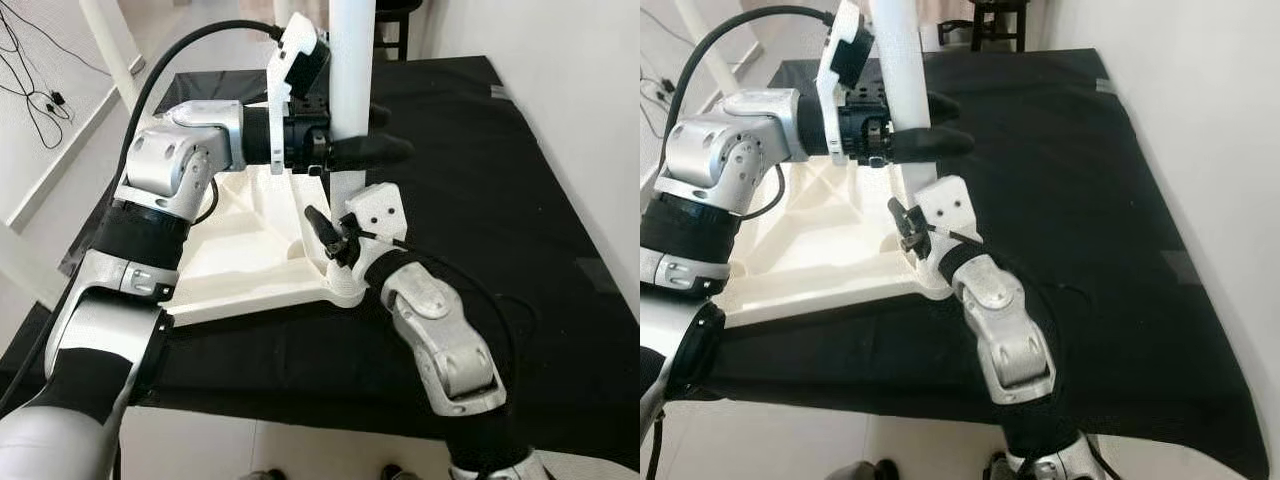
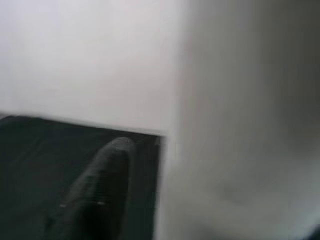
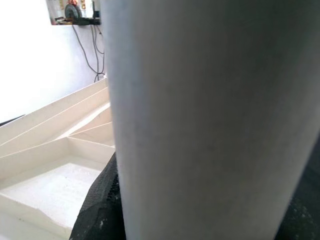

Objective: Building children table

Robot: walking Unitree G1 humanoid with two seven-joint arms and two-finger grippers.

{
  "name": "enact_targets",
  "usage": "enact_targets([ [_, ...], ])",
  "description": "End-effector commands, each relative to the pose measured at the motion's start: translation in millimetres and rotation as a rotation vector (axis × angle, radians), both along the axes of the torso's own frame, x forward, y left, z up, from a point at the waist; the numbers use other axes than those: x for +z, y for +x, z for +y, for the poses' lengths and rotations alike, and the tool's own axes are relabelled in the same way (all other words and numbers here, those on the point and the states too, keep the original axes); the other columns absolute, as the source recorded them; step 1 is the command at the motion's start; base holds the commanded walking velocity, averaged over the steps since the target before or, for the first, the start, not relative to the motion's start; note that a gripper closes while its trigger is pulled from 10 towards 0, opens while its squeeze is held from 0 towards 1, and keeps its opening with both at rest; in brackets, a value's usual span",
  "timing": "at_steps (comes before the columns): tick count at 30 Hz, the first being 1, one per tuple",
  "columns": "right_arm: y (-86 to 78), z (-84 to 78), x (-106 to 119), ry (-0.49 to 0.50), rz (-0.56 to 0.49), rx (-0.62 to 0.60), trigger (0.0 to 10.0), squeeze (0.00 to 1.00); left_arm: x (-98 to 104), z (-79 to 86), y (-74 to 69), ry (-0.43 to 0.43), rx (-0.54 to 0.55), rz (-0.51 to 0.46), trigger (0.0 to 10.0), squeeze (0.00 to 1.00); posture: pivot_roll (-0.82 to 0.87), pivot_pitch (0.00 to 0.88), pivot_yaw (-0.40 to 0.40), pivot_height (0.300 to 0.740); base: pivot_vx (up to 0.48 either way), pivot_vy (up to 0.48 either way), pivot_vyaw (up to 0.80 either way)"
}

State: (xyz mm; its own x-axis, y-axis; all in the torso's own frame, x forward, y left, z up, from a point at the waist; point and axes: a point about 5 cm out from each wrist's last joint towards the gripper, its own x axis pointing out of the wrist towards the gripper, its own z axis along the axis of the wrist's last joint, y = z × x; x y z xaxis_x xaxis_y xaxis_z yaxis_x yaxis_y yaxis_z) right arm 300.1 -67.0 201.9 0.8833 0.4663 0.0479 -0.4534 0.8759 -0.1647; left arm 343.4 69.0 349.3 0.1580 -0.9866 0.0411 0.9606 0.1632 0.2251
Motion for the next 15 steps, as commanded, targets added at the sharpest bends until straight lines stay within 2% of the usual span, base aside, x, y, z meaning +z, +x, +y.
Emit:
enact_targets([
  [1, -7.7, 4.3, -65, -0.134, 0.300, -0.003, 0.0, 0.00, 3, 1.0, 2.4, 0.011, 0.030, -0.005, 0.0, 0.00, 0.04, 0.169, 0.071, 0.740, 0.000, 0.000, 0.00],
  [12, -4.5, 1.3, -58, -0.152, 0.281, 0.009, 0.0, 0.00, 5, -1.3, 2.6, 0.003, 0.025, -0.005, 0.0, 0.00, 0.03, 0.174, 0.066, 0.740, 0.000, 0.000, 0.00],
  [13, -0.1, -2.3, -52, -0.146, 0.257, 0.013, 10.0, 0.00, 5, -2.0, 2.3, 0.001, 0.022, -0.006, 0.0, 0.00, 0.02, 0.175, 0.065, 0.740, 0.000, 0.000, 0.00],
  [15, 3.3, -4.8, -46, -0.138, 0.235, 0.025, 10.0, 0.00, 5, -2.4, 2.1, -0.001, 0.020, -0.007, 0.0, 0.00, 0.02, 0.176, 0.066, 0.740, 0.000, 0.000, 0.00],
])
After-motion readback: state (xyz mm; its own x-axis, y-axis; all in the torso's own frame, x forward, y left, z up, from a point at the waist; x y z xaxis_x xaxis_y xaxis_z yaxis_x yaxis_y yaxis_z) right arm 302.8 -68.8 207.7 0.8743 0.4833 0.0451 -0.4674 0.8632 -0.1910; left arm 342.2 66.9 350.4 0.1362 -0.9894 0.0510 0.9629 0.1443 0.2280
